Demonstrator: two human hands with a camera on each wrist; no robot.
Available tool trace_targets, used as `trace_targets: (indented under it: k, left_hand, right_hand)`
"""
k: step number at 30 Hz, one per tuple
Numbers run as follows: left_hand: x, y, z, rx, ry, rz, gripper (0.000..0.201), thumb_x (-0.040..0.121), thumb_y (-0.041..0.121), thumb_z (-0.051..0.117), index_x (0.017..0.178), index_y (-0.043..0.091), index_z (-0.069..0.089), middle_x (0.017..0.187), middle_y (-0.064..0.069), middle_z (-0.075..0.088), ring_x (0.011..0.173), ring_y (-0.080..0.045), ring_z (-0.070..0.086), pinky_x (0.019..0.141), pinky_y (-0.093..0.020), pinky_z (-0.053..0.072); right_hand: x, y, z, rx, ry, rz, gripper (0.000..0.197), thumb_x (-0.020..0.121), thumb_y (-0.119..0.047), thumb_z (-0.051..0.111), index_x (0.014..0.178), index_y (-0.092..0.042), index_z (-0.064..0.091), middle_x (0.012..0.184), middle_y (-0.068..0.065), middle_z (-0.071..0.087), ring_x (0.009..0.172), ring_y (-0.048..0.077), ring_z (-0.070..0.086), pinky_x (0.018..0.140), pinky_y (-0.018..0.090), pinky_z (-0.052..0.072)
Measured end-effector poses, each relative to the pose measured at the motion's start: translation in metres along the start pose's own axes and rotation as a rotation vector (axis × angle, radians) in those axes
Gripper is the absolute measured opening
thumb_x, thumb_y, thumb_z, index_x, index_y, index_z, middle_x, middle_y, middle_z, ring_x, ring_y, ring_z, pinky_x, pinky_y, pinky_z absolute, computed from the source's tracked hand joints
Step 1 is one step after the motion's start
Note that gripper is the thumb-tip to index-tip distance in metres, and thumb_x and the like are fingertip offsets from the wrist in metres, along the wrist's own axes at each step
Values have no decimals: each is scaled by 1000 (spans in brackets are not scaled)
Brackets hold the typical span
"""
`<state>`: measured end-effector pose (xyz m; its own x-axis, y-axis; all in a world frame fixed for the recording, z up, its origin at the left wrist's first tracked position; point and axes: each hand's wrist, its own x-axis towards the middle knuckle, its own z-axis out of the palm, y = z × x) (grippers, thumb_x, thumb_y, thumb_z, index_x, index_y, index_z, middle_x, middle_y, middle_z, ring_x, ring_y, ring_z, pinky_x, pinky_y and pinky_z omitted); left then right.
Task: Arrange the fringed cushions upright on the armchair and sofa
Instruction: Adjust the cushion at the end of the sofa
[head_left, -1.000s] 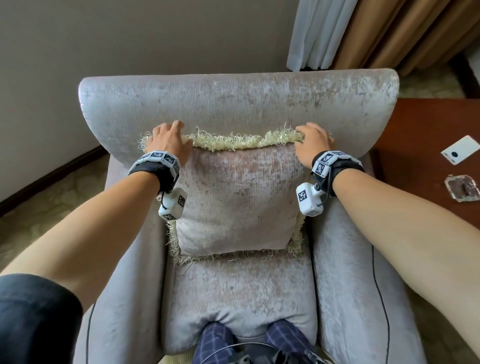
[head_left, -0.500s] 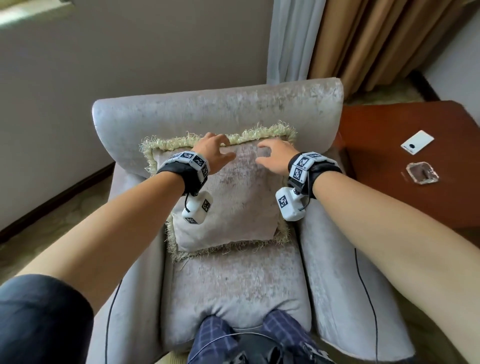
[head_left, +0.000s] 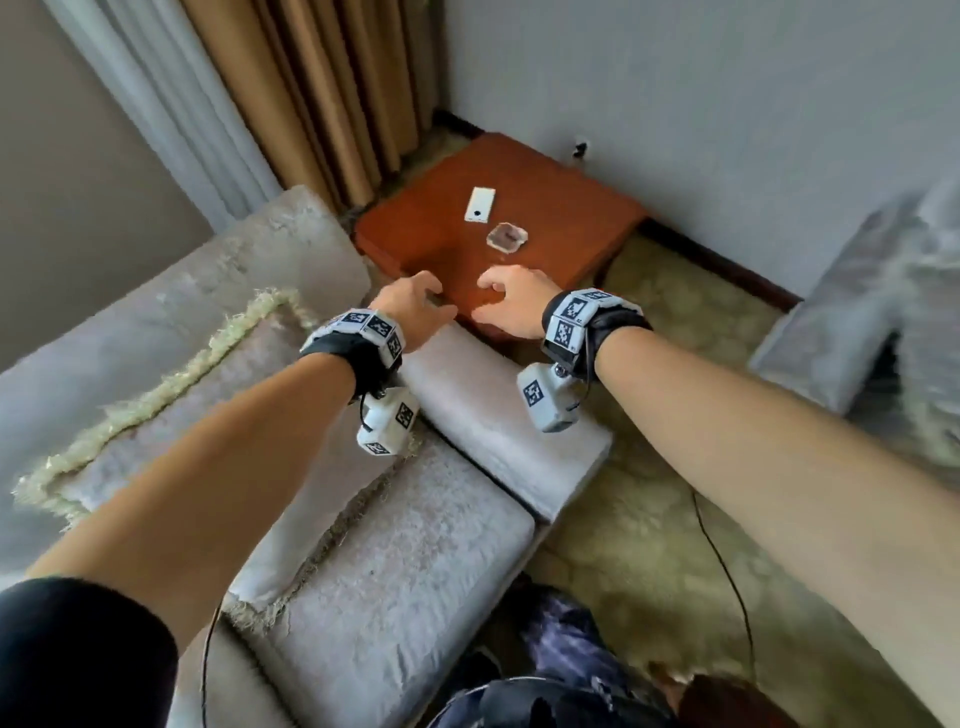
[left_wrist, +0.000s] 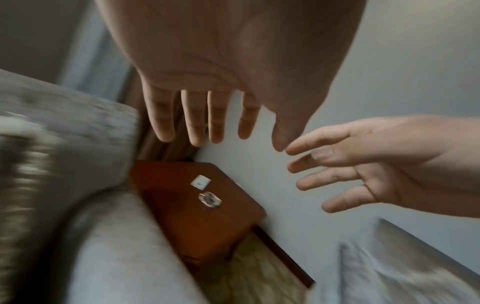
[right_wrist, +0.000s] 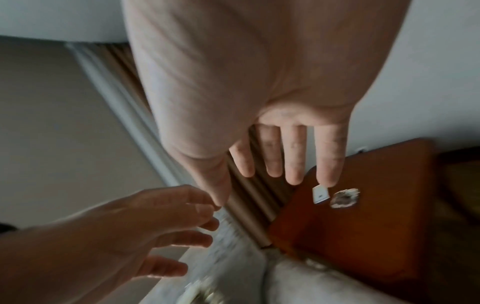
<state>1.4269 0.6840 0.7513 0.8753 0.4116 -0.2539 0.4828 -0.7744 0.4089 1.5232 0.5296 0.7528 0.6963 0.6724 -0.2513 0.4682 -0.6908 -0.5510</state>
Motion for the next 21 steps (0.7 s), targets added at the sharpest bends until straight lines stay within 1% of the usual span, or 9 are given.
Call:
trace_targets:
  k: [2,4,8,9,12,14,17,19,21]
  left_hand:
    - [0,67,29,19,-60,144,48,88,48,60,129,24,53,125,-6,61,108,-26,59,89,-35,49]
    - [-6,136,56,28,-116,290,49,88,46,61,130,24,53,130,-6,58,116,-26,57,93,-35,47]
    - [-20,276,106,86,-241,549,52,88,40,63,134,20,51,134,-9,55,117,-27,56,93,-33,46]
    - [-23,309,120,99,-266,596,52,88,39,64,135,19,50,134,-9,55,117,-28,56,94,-33,46]
    - [-36,401,161,113,-331,720,53,88,41,65,134,22,49,131,-6,57,116,-27,57,93,-32,45]
    - [-42,461,190,132,-361,807,51,88,41,65,133,22,50,132,-7,56,117,-27,56,94,-34,44]
    - [-50,545,225,135,-413,887,50,88,40,65,132,22,50,132,-7,55,115,-28,57,92,-34,46]
    - [-54,591,246,116,-437,929,49,89,37,65,133,21,50,133,-8,55,114,-28,58,93,-35,47]
    - [-51,625,267,146,-444,973,49,90,36,64,134,21,49,135,-10,54,117,-28,57,97,-36,44]
  right_hand:
    - [-44,55,-26,19,69,145,58,82,-43,68,134,-23,55,136,4,57,125,25,54,102,33,44]
    - [-88,109,-52,61,137,280,60,80,-44,71,134,-22,55,135,5,58,123,25,55,101,34,45]
    - [-182,209,-103,123,273,499,57,82,-38,69,135,-23,54,134,1,57,121,23,55,91,26,42]
    - [-206,233,-115,133,309,546,56,83,-37,67,136,-24,54,136,1,56,122,23,55,91,26,42]
    - [-267,303,-146,189,406,666,56,86,-38,65,139,-24,51,144,2,50,129,25,50,101,29,41]
    - [-303,346,-167,243,475,727,56,84,-42,66,136,-23,54,140,2,53,125,25,53,97,29,44]
    - [-350,408,-197,320,553,809,54,86,-38,67,135,-20,53,140,4,53,123,25,54,89,25,41]
    - [-372,449,-216,348,589,863,55,86,-38,68,136,-21,52,142,5,51,124,24,53,87,24,40]
    - [-386,484,-230,362,621,893,56,86,-39,69,135,-20,52,141,7,51,123,25,55,89,27,43]
